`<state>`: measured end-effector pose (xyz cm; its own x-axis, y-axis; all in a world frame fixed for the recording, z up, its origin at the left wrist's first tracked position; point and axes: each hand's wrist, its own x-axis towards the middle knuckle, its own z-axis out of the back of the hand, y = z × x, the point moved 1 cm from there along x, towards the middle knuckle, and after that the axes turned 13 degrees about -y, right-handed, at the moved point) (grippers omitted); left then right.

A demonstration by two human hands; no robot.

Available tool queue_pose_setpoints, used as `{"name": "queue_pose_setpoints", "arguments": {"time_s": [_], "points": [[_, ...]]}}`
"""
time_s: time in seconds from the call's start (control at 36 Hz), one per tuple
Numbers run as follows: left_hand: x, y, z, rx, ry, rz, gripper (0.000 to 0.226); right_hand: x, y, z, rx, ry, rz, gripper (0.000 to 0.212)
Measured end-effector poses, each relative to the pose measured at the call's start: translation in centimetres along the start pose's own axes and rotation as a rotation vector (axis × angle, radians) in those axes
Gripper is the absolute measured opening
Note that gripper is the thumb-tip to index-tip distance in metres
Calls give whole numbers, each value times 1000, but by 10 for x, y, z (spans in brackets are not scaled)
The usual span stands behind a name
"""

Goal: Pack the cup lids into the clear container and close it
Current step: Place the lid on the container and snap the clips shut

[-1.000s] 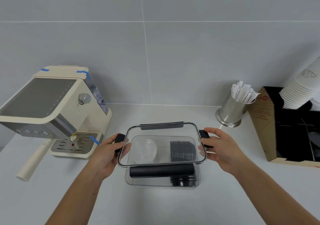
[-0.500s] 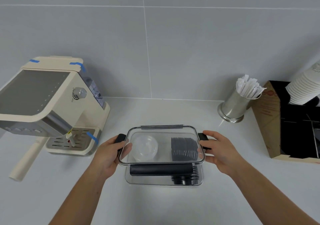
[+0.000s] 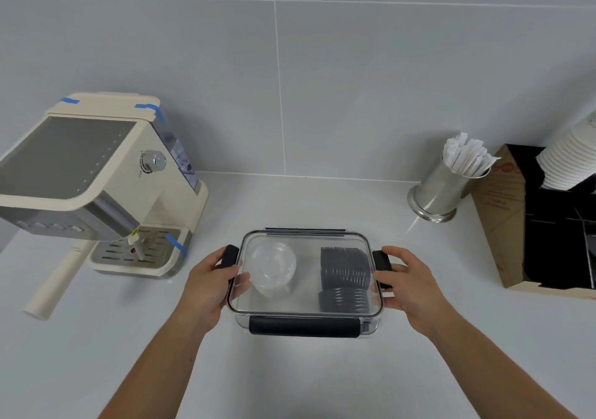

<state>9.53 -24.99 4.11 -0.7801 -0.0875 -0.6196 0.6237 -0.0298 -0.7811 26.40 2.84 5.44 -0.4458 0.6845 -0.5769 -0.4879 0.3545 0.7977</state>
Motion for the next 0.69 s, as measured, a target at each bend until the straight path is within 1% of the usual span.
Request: {"name": "queue_pose_setpoints", "arguments": {"time_s": [0.19,0.39,0.69], "points": [[3,5,-2,201,-101,-133,40,-3,-3,-4,-74,-32,34,56],[4,8,1,359,-125,-246,44,-2,-6,-6,-95,-55,46,56],[7,14,6,375,-99,-260,47,1,-16,-5,-140,-62,74,56]]}}
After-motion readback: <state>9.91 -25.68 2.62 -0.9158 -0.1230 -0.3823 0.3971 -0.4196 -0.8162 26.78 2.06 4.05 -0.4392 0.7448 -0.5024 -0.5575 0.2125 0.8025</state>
